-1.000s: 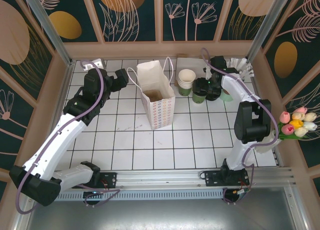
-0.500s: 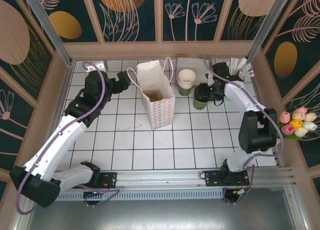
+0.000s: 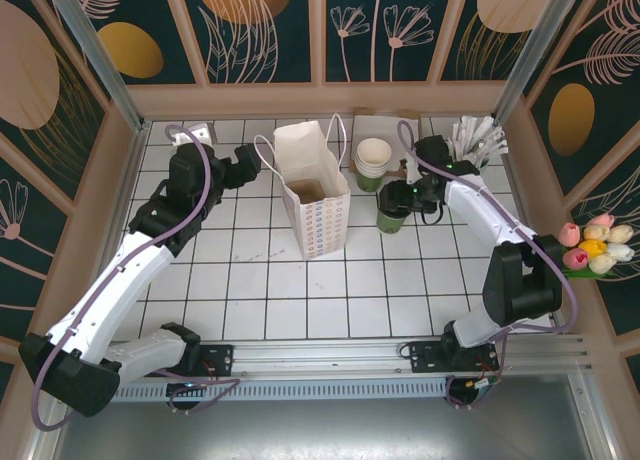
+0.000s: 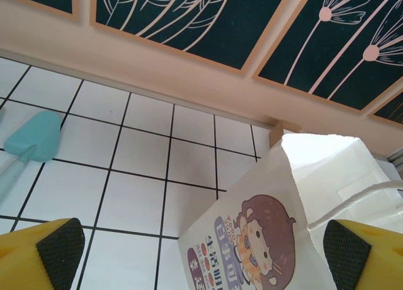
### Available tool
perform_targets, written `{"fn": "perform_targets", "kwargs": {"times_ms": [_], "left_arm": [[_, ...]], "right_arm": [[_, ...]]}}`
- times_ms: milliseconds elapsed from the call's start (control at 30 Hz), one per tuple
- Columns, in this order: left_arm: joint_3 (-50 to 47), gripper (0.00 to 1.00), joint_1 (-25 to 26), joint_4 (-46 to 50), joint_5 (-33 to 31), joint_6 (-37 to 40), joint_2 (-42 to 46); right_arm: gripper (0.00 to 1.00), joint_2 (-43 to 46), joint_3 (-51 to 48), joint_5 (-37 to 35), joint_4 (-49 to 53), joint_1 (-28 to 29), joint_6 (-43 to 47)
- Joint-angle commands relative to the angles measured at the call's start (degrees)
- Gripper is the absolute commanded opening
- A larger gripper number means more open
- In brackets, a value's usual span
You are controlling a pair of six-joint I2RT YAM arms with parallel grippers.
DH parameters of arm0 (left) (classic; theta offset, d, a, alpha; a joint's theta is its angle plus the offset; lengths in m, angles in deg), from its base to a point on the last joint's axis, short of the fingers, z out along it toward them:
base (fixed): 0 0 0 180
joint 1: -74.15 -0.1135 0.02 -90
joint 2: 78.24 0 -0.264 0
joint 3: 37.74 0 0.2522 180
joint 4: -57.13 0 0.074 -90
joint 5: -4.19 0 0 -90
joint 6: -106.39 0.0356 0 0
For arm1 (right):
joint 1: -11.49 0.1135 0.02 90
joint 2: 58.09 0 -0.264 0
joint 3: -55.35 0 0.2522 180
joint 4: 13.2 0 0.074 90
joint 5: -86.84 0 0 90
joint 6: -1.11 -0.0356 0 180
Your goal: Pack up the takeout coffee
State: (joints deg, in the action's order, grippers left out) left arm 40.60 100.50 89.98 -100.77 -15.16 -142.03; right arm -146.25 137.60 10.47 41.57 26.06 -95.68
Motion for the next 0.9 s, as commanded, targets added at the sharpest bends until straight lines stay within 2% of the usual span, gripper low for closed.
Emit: {"fn": "perform_targets", "kwargs": {"times_ms": [0,667,767,867], "left_arm": [[-0.2,0.99,-0.3,-2.1,0.9,1.0,1.1],[-3.3,0.99,-0.2,-4.3,2.0,0.6,2.6],[-3.4,0.99,-0.2,-4.4,1.6,0.7,2.7],[-3.4,0.99,-0.2,-4.3,1.2,0.8,2.7]], "right_arm": [[0.74,2.7,-0.5,0.4,1.0,1.7,-2.2],[0.79,3.1,-1.7,-1.1,0.6,4.5,-3.4],[0.82,3.2,-1.0,-1.2,0.8,4.6,-3.4],[0.9,3.2,-0.1,-2.0,1.5,4.7,-3.5]]}}
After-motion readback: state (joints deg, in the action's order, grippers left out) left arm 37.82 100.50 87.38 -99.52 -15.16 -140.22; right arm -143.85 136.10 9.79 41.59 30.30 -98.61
